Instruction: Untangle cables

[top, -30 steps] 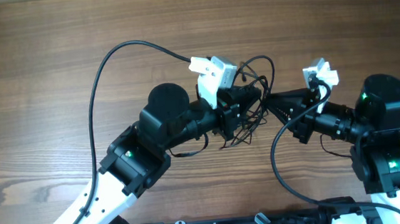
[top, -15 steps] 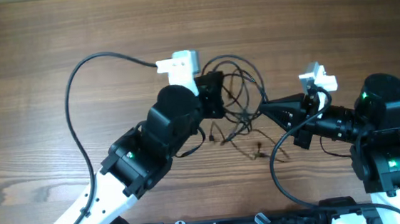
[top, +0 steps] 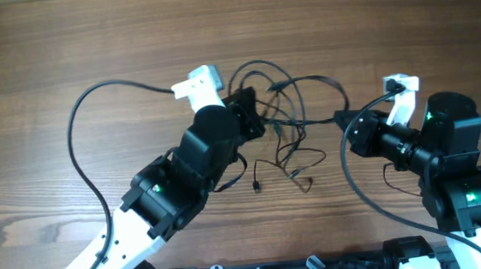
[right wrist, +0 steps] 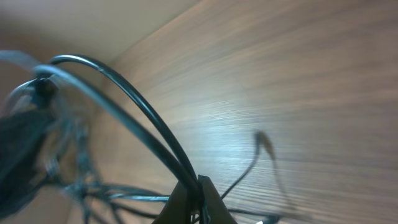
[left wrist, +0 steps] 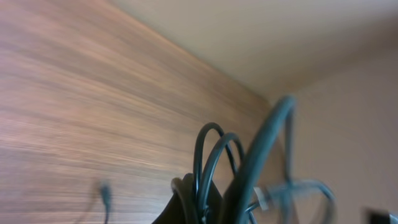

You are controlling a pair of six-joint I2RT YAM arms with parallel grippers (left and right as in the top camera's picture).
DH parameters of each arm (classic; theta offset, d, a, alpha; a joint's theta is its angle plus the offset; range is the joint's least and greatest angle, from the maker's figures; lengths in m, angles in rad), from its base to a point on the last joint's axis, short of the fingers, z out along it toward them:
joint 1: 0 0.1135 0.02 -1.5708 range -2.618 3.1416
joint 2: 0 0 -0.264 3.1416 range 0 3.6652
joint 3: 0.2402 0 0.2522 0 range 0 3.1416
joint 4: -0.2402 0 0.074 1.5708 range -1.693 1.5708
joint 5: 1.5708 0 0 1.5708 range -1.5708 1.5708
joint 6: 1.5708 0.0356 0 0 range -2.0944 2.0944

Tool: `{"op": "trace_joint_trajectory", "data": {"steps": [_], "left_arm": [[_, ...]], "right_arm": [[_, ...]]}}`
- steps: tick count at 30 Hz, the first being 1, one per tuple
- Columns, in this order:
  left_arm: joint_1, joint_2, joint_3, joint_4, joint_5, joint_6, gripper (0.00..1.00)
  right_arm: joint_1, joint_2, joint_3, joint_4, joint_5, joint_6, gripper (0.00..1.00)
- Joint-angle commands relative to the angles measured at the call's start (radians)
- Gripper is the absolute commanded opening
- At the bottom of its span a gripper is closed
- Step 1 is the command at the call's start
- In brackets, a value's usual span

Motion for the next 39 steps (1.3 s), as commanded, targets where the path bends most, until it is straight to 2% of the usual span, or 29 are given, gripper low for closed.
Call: {"op": "trace_joint_trajectory", "data": {"steps": [1, 2, 3, 5, 6, 8, 11, 14, 16, 18, 23, 26, 28, 32, 33, 36, 39], "left_arm": [[0.017, -0.089, 0.003, 0.081, 0.181, 0.335, 0.04], [0.017, -0.098, 0.003, 0.096, 0.226, 0.397, 0.04], [0.017, -0.106, 0.003, 0.104, 0.254, 0.440, 0.04], [0.017, -0.126, 0.003, 0.103, 0.283, 0.504, 0.04], [0.017, -0.132, 0.003, 0.102, 0.284, 0.504, 0.04], [0.017, -0.135, 0.003, 0.103, 0.284, 0.512, 0.04], [0.017, -0.134, 0.003, 0.097, 0.283, 0.526, 0.04], [0.017, -0.134, 0.003, 0.098, 0.283, 0.526, 0.04], [0.017, -0.134, 0.003, 0.099, 0.292, 0.526, 0.04], [0.017, -0.134, 0.003, 0.110, 0.332, 0.526, 0.04], [0.017, -0.134, 0.003, 0.108, 0.505, 0.669, 0.04], [0.017, -0.134, 0.003, 0.068, 0.529, 0.787, 0.04], [0.017, -0.134, 0.003, 0.053, 0.528, 0.840, 0.04], [0.016, -0.134, 0.003, 0.054, 0.534, 0.848, 0.04], [0.014, -0.134, 0.003, 0.053, 0.568, 0.871, 0.04], [0.013, -0.134, 0.003, 0.053, 0.816, 0.980, 0.04], [0.013, -0.134, 0.003, 0.053, 0.866, 0.997, 0.04]], "right_arm": [[-0.014, 0.010, 0.006, -0.040, 0.327, 0.105, 0.05], [-0.014, 0.019, 0.006, -0.045, 0.334, 0.114, 0.06], [-0.014, 0.030, 0.006, -0.045, 0.333, 0.114, 0.14], [-0.014, 0.071, 0.006, -0.045, 0.333, 0.114, 0.36], [-0.014, 0.092, 0.006, -0.044, 0.332, 0.114, 0.57], [-0.014, 0.127, 0.006, -0.039, 0.306, 0.110, 0.77], [-0.014, 0.135, 0.006, 0.010, 0.214, 0.040, 0.87], [-0.014, 0.113, 0.006, 0.052, 0.093, -0.090, 0.88], [-0.014, 0.093, 0.006, 0.058, -0.032, -0.272, 0.89], [-0.014, 0.089, 0.006, 0.057, -0.103, -0.337, 0.89], [-0.014, 0.071, 0.006, 0.141, -0.332, -0.365, 0.90], [-0.014, 0.022, 0.006, 0.200, -0.463, -0.365, 0.90], [-0.014, -0.023, 0.006, 0.200, -0.469, -0.367, 0.90], [-0.014, -0.103, 0.006, 0.195, -0.500, -0.413, 0.91], [-0.014, -0.112, 0.006, 0.195, -0.500, -0.413, 0.91], [-0.014, -0.113, 0.006, 0.195, -0.499, -0.413, 0.91], [-0.014, -0.113, 0.006, 0.195, -0.500, -0.413, 0.91]]}}
